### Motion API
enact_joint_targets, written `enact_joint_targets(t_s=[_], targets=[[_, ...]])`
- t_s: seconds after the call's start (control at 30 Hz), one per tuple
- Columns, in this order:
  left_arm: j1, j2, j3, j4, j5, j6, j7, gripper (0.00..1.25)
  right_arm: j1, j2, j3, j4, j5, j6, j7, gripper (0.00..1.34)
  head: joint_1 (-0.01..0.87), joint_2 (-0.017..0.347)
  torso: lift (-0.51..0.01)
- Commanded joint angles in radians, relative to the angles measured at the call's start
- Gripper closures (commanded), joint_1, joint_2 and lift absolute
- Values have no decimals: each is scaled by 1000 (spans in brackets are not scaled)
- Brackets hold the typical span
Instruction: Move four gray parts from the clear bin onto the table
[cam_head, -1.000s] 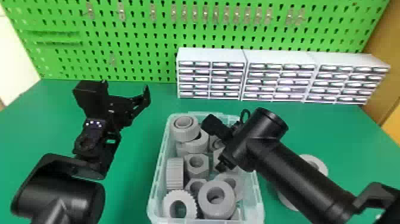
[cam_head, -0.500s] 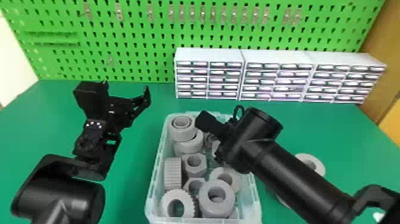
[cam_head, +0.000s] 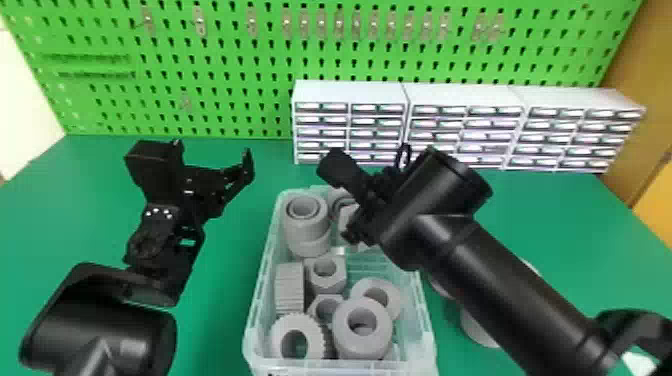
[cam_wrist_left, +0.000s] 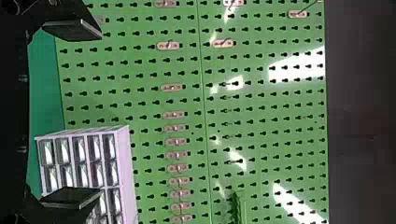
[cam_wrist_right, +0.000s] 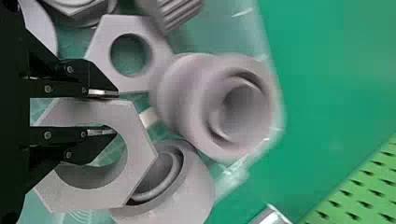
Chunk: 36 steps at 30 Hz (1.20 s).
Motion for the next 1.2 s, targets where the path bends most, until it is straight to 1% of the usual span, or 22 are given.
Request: enact_joint_targets(t_s=[0.0, 0.17, 0.33, 0.7, 0.87, 1.17], targets=[[4, 2, -1, 0, 1, 0, 0, 108, 12, 0, -34, -71, -49, 15, -3, 1165, 678, 34, -50], [9, 2, -3, 0, 2, 2, 0, 108, 29, 3, -34, -105, -74, 22, -2, 1165, 678, 34, -50], [11, 2, -3, -2, 4, 2, 0, 108, 43, 9, -29, -111, -112, 22, -3, 1165, 678, 34, -50], [14, 2, -6, -2, 7, 3, 0, 108, 53, 9, -15, -154, -112, 27, -3, 1165, 678, 34, -50], [15, 2, -6, -2, 7, 3, 0, 108, 52, 9, 2, -174, -71, 35, -3, 1165, 678, 34, -50], [17, 2, -6, -2, 7, 3, 0, 108, 52, 3, -4, -203, 4, 53, -3, 1165, 678, 34, -50]])
